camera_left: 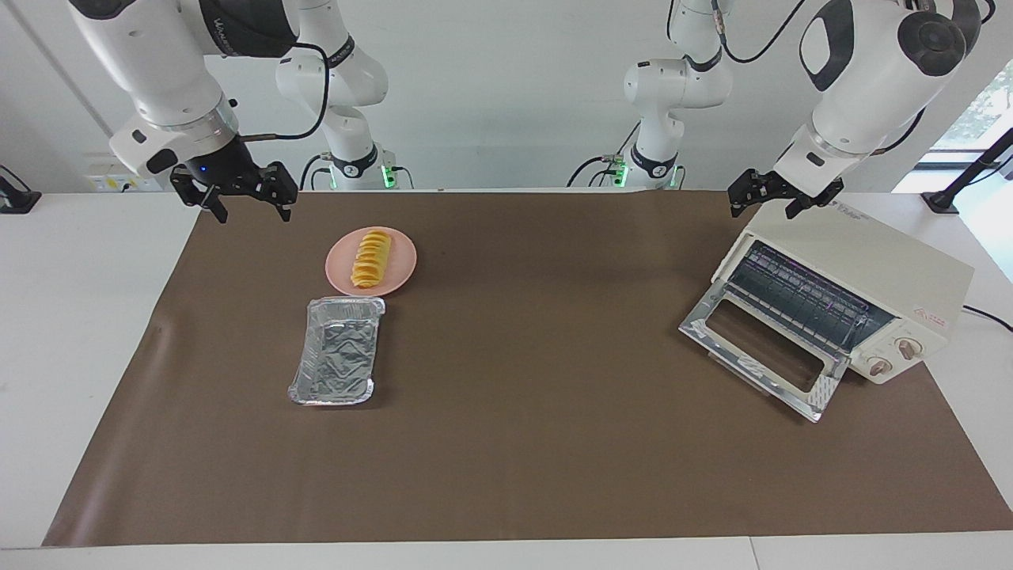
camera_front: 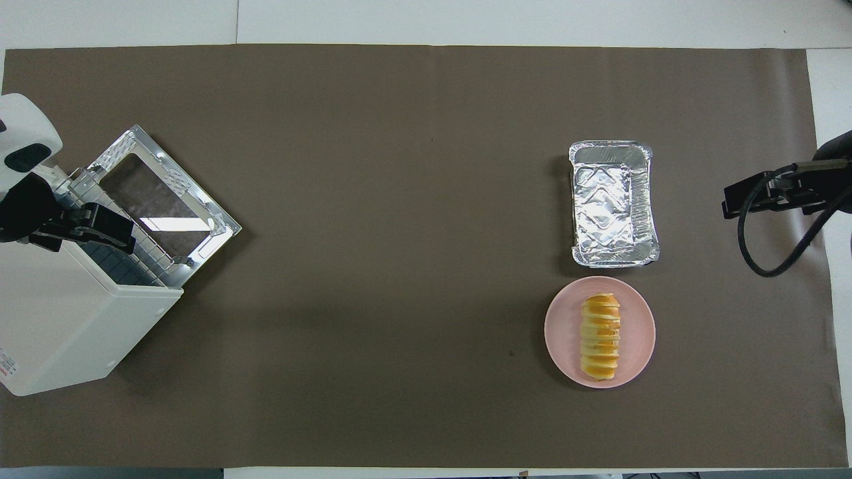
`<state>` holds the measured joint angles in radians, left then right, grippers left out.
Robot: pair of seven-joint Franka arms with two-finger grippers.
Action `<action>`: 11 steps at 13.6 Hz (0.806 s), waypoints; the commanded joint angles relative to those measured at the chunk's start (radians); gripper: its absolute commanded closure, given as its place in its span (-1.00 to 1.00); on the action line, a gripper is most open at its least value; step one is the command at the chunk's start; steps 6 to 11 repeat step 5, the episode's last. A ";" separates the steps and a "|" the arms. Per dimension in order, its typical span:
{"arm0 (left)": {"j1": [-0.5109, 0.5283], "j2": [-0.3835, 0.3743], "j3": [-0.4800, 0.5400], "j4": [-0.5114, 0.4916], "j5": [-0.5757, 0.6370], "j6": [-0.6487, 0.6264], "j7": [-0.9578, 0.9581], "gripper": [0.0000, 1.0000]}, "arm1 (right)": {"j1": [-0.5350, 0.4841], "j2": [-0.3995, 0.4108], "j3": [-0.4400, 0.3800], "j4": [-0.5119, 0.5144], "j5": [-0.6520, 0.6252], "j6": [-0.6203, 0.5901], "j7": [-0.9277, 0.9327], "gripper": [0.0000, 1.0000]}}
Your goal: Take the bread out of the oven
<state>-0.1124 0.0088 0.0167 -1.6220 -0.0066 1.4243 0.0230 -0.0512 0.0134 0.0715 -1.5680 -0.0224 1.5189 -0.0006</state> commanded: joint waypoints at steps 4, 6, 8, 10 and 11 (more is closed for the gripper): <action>0.005 -0.016 -0.001 -0.015 0.005 0.015 0.008 -1.00 | -0.004 -0.009 0.005 -0.009 0.007 0.027 -0.015 -1.00; 0.005 -0.016 -0.001 -0.015 0.005 0.015 0.008 -1.00 | -0.007 -0.010 0.007 -0.007 0.009 0.027 -0.015 -1.00; 0.005 -0.016 -0.001 -0.015 0.005 0.015 0.008 -1.00 | -0.007 -0.010 0.007 -0.007 0.009 0.027 -0.015 -1.00; 0.005 -0.016 -0.001 -0.015 0.005 0.015 0.008 -1.00 | -0.007 -0.010 0.007 -0.007 0.009 0.027 -0.015 -1.00; 0.005 -0.016 -0.001 -0.015 0.005 0.015 0.008 -1.00 | -0.007 -0.010 0.007 -0.007 0.009 0.027 -0.015 -1.00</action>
